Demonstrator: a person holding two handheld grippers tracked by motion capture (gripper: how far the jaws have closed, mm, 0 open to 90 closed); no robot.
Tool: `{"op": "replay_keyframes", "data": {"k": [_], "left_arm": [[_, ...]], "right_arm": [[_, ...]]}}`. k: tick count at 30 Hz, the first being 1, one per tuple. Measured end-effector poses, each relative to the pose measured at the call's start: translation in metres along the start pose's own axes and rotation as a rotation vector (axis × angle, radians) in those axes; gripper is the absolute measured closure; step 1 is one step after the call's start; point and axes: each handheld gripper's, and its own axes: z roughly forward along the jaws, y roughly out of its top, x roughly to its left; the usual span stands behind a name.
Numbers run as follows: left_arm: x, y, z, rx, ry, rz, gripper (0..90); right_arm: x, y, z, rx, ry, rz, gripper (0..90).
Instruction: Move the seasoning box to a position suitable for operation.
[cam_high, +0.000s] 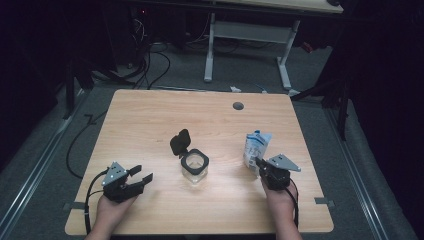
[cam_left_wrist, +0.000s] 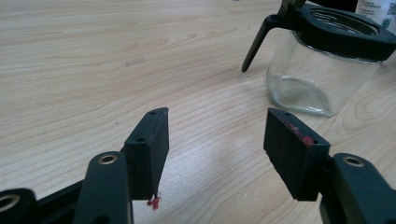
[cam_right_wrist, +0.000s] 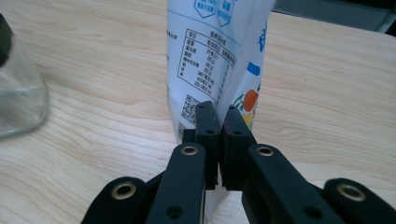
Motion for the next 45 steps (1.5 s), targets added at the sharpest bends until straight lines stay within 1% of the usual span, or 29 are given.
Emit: {"op": "replay_keyframes", "data": {"k": [1,10,11,14,15,17,20,25,31,34,38,42,45], "left_arm": [[0.000,0.000,0.000,0.000,0.000,0.001,40.8],[0.001,-0.001,0.001,0.001,-0.004,0.002,40.6],[0.001,-0.001,0.001,0.002,-0.004,0.002,40.6],[0.002,-0.001,0.001,-0.002,-0.005,0.003,40.6],[0.001,-0.001,0.000,-0.002,-0.005,0.003,40.6],[0.001,0.000,0.000,-0.005,-0.007,0.004,40.6],[0.001,0.000,0.000,-0.002,-0.012,0.011,40.6],[0.001,0.000,0.000,-0.011,-0.015,0.012,40.5],[0.001,0.001,-0.001,-0.015,-0.017,0.012,40.4],[0.000,0.001,0.000,-0.015,-0.016,0.014,40.3],[0.000,0.001,0.000,-0.013,-0.017,0.017,40.3],[0.000,0.001,0.000,-0.012,-0.015,0.019,40.3],[-0.001,0.001,0.000,-0.010,-0.017,0.024,40.3]], "right_arm": [[-0.001,0.000,0.000,-0.001,0.011,0.006,88.1],[-0.008,-0.001,0.001,-0.003,0.036,0.056,88.4],[-0.007,0.000,0.001,-0.003,0.028,0.054,88.5],[-0.007,0.002,0.001,-0.002,0.028,0.046,88.7],[-0.006,0.002,0.000,-0.001,0.027,0.051,88.8],[-0.007,0.004,-0.001,-0.005,0.038,0.059,88.9],[-0.008,0.007,-0.003,-0.011,0.043,0.055,89.1],[-0.003,0.013,-0.006,-0.010,0.034,0.012,89.3],[0.000,0.016,-0.008,-0.011,0.036,0.009,89.5],[0.001,0.015,-0.008,-0.015,0.039,-0.001,89.5],[0.001,0.012,-0.010,-0.015,0.044,0.011,89.3],[-0.001,0.006,-0.014,-0.026,0.048,0.019,89.0],[-0.001,0.000,-0.016,-0.031,0.050,0.036,88.8]]}}
